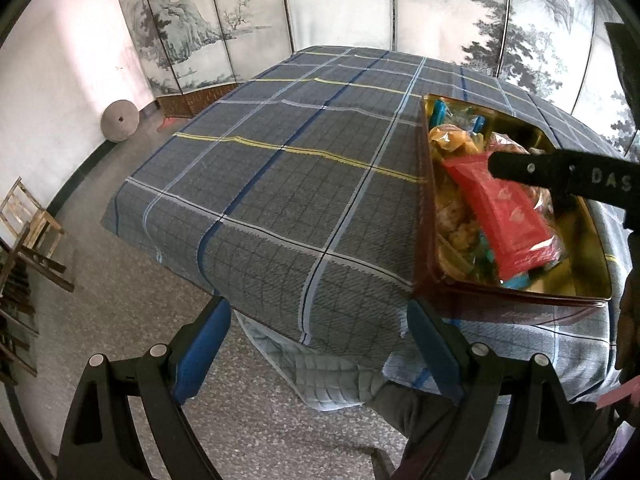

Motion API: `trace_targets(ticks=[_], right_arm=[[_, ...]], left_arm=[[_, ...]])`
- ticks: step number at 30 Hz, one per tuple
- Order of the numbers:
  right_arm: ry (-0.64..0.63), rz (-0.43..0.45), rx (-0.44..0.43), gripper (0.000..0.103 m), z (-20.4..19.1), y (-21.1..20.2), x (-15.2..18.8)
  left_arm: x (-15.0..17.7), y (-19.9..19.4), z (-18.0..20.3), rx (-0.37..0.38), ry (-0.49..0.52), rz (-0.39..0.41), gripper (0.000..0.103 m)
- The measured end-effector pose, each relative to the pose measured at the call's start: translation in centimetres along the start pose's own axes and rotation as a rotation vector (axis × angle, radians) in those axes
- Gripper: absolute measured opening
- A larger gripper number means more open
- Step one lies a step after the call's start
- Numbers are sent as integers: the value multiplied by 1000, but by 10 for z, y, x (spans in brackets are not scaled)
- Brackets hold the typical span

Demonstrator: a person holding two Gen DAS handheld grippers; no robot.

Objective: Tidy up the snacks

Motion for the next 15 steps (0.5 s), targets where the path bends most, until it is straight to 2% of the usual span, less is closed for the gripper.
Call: trace_targets(ticks=[6, 11, 15], right_arm=[[13, 55, -40, 48, -2, -20, -9], [-2, 131, -77, 49, 2, -71, -7], [-65, 180, -21, 52, 26, -117, 7]], left_arm=[[-4, -9, 4, 13, -4, 21, 88], [-17, -30, 15, 45, 15, 81, 88], [-28, -49, 33, 101, 38, 114, 88]])
Point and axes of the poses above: each gripper's, at about its wrist camera, not at the fingertips, and y roughly the way its jaws point, z to its right, x to its underside, the point moved 10 cm from there along y, roughly the way its jaws point, and after that the axes turned 11 degrees about z, right-handed, at the moved point
